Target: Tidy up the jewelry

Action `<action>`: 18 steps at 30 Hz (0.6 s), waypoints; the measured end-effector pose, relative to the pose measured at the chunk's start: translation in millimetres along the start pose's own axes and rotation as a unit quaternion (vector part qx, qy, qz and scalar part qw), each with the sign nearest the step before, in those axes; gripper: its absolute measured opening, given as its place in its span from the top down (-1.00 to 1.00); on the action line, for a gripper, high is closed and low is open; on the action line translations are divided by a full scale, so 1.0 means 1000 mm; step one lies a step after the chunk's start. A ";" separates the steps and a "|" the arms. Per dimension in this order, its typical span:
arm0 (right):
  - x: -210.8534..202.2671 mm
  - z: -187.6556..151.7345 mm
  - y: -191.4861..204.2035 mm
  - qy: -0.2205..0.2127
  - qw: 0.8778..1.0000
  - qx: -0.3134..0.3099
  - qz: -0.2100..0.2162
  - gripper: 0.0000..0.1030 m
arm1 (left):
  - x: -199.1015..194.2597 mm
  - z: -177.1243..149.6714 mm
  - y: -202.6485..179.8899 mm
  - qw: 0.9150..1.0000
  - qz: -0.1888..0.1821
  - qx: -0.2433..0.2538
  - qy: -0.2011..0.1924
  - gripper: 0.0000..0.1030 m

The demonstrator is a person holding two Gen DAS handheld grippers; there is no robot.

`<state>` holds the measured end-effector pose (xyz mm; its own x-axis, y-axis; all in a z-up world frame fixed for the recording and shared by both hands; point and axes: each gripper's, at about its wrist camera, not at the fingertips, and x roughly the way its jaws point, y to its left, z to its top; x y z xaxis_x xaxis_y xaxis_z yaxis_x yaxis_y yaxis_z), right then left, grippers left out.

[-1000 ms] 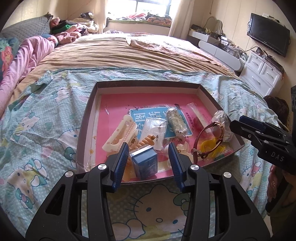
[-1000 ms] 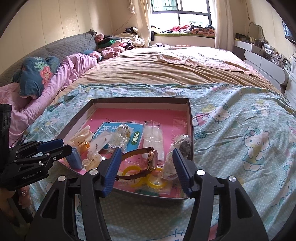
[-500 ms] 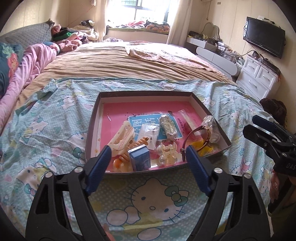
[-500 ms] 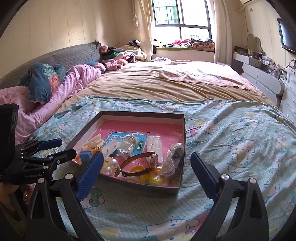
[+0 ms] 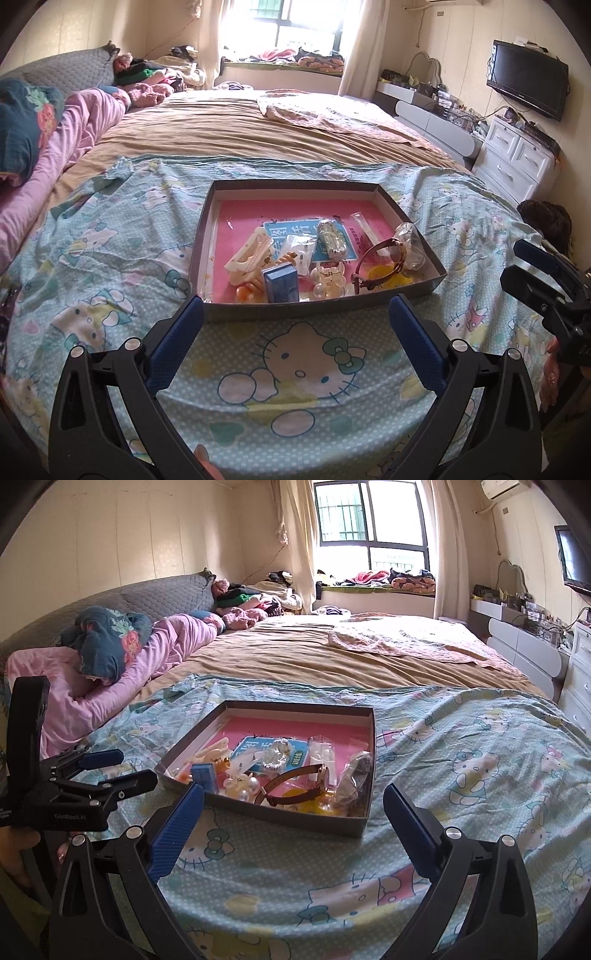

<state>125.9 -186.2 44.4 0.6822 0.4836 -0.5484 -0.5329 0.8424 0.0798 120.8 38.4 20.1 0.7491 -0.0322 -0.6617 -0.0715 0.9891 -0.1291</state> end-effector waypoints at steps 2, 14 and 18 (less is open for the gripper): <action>-0.003 -0.005 0.001 0.002 1.000 -0.001 0.000 -0.88 | -0.005 -0.003 0.001 1.000 0.002 -0.004 0.000 -0.81; -0.014 -0.039 0.007 0.024 1.000 0.001 0.004 -0.89 | -0.025 -0.030 0.006 1.000 0.013 -0.010 0.008 -0.81; -0.014 -0.044 0.012 0.032 0.999 0.000 0.005 -0.89 | -0.026 -0.034 0.006 1.000 0.015 -0.014 0.008 -0.81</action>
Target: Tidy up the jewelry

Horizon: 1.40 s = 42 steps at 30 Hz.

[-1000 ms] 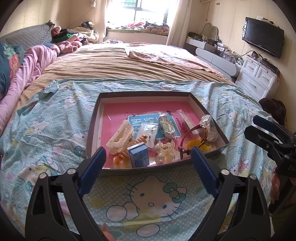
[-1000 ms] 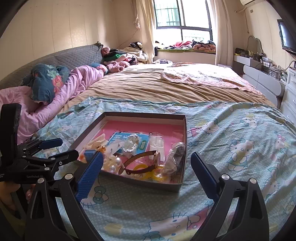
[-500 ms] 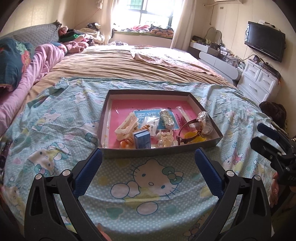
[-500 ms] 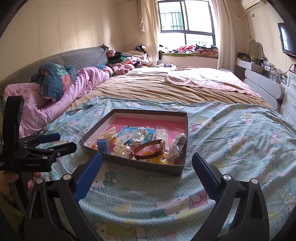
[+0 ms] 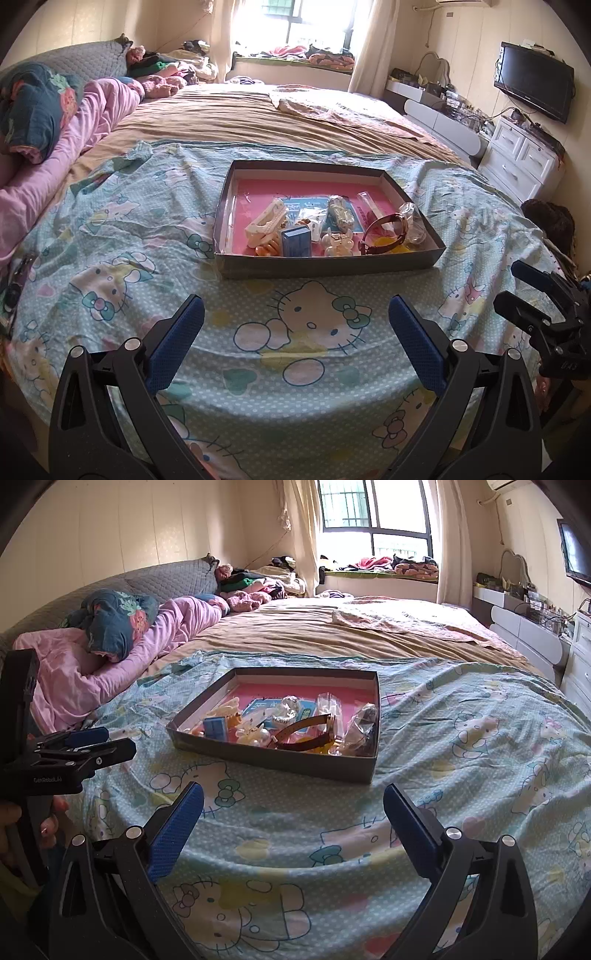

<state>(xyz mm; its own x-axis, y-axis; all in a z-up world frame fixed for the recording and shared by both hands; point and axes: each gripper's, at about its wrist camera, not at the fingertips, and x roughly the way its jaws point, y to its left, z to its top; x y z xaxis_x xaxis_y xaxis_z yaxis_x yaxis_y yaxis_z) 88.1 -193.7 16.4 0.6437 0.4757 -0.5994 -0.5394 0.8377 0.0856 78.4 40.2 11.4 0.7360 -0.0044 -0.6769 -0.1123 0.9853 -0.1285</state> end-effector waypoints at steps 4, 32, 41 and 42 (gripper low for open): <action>0.000 -0.001 0.001 0.003 1.000 0.004 -0.003 -0.89 | -0.002 -0.002 -0.004 1.000 -0.001 0.006 -0.001 -0.81; -0.008 0.000 0.001 0.000 1.000 0.003 -0.010 -0.89 | -0.007 -0.006 -0.015 1.000 0.003 0.015 0.001 -0.82; -0.009 -0.002 0.003 0.002 1.000 0.002 -0.010 -0.89 | -0.008 -0.005 -0.014 1.000 0.005 0.018 0.001 -0.81; -0.008 -0.002 0.002 0.002 1.000 0.002 -0.011 -0.89 | -0.008 -0.005 -0.014 1.000 0.004 0.017 0.001 -0.82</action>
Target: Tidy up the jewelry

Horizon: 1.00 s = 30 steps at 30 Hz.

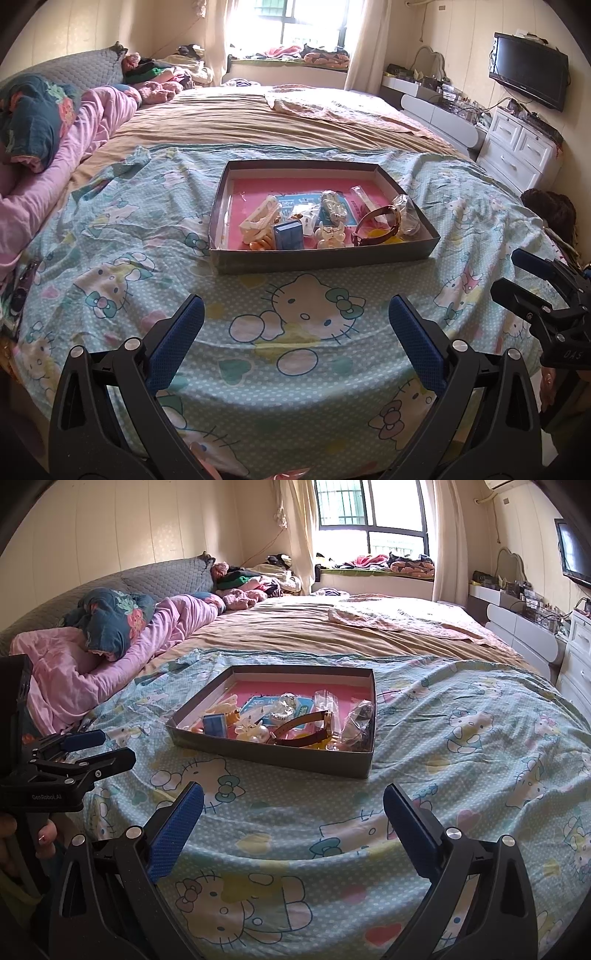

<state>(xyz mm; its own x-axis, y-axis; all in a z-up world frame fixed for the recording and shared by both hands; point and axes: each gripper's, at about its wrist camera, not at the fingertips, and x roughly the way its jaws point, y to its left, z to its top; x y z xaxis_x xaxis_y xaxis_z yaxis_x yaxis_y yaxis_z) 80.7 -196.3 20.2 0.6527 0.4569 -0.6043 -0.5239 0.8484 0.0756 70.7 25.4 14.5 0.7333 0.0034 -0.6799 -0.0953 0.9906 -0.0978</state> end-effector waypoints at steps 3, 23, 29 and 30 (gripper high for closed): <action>0.000 0.000 0.000 0.000 1.000 0.001 0.000 -0.89 | 0.000 0.000 0.000 1.000 0.000 0.000 0.001 -0.81; 0.000 0.000 0.000 0.000 1.000 0.000 0.000 -0.89 | -0.001 0.000 0.004 1.000 0.002 -0.003 -0.001 -0.82; 0.000 -0.001 0.001 0.000 1.000 -0.001 0.000 -0.89 | -0.001 0.000 0.005 1.000 0.003 -0.001 0.001 -0.82; 0.000 -0.001 0.000 0.001 1.000 0.000 0.000 -0.89 | 0.000 0.000 0.006 1.000 0.003 0.000 0.001 -0.82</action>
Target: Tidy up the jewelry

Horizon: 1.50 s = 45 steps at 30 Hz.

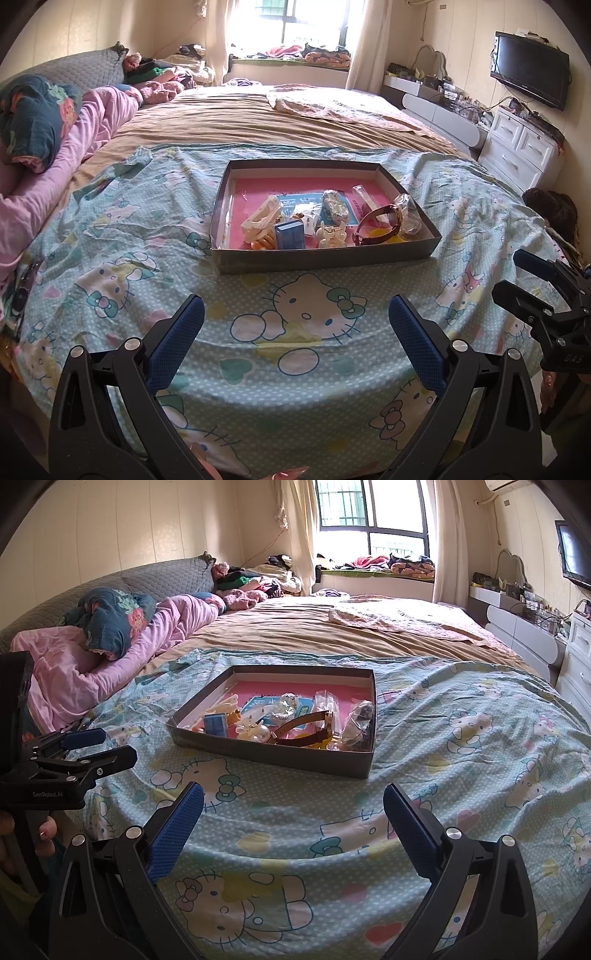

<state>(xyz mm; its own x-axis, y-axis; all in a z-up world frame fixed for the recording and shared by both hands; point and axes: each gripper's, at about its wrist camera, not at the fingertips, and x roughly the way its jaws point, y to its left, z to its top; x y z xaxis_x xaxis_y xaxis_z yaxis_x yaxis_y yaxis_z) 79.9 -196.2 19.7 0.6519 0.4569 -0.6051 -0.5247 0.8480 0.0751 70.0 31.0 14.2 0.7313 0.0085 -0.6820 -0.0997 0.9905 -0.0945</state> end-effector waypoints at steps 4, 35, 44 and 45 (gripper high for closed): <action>0.000 0.000 0.000 0.001 1.000 -0.001 0.000 -0.89 | 0.001 -0.001 -0.003 1.000 0.010 0.003 0.001 -0.82; 0.021 -0.001 -0.027 0.009 0.999 0.028 -0.026 -0.89 | 0.021 -0.002 0.005 0.999 -0.001 -0.018 0.031 -0.82; 0.051 0.015 -0.122 0.018 0.988 0.097 -0.122 -0.91 | 0.057 0.016 0.086 0.987 0.089 -0.114 0.063 -0.82; 0.058 0.017 -0.141 0.025 0.985 0.107 -0.136 -0.91 | 0.063 0.020 0.100 0.985 0.104 -0.124 0.066 -0.82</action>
<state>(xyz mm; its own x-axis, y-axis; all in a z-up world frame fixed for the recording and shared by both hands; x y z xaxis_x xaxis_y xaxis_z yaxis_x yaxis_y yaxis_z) 201.0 -284.2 -12.4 0.7212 0.1967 -0.6642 -0.2046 0.9765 0.0670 120.1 133.6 -23.7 0.5848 0.1729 -0.7926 -0.4108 0.9056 -0.1055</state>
